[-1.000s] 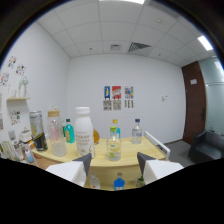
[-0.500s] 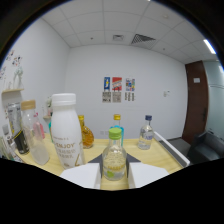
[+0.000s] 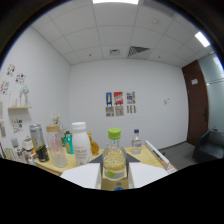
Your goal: Make me a cup of Vodka Sunrise.
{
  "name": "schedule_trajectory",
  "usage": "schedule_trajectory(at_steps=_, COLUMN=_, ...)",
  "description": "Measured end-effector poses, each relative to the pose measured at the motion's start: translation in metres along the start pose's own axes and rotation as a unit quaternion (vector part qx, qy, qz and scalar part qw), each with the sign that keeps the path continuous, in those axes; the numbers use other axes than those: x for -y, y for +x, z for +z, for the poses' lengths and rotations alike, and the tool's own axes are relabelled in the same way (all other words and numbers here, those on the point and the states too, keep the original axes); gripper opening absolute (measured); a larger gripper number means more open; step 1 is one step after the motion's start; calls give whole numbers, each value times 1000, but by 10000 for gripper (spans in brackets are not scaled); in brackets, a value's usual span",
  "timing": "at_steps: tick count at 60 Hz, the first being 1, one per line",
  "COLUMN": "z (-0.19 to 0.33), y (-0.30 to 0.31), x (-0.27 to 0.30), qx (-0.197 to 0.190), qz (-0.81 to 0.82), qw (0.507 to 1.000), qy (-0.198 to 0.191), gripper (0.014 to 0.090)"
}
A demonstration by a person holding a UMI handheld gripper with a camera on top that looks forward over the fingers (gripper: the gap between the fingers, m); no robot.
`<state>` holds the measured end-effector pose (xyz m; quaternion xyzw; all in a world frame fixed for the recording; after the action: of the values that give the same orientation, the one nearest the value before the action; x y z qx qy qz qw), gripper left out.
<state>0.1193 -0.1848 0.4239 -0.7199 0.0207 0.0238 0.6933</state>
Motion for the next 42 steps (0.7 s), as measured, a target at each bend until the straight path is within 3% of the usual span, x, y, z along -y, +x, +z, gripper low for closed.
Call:
schedule_trajectory(at_steps=7, z=-27, y=10, x=-55, qx=-7, qz=11, qw=1000, qy=-22, gripper=351)
schedule_trajectory(at_steps=23, z=-42, y=19, x=-214, qx=-22, qz=12, qw=992, qy=-123, gripper=352)
schedule_trajectory(at_steps=33, z=-28, y=18, x=-262, qx=-18, qz=-120, qw=982, qy=-147, gripper=351)
schedule_trajectory(at_steps=42, z=-17, y=22, x=-273, qx=-8, qz=-299, qw=942, qy=-149, gripper=352)
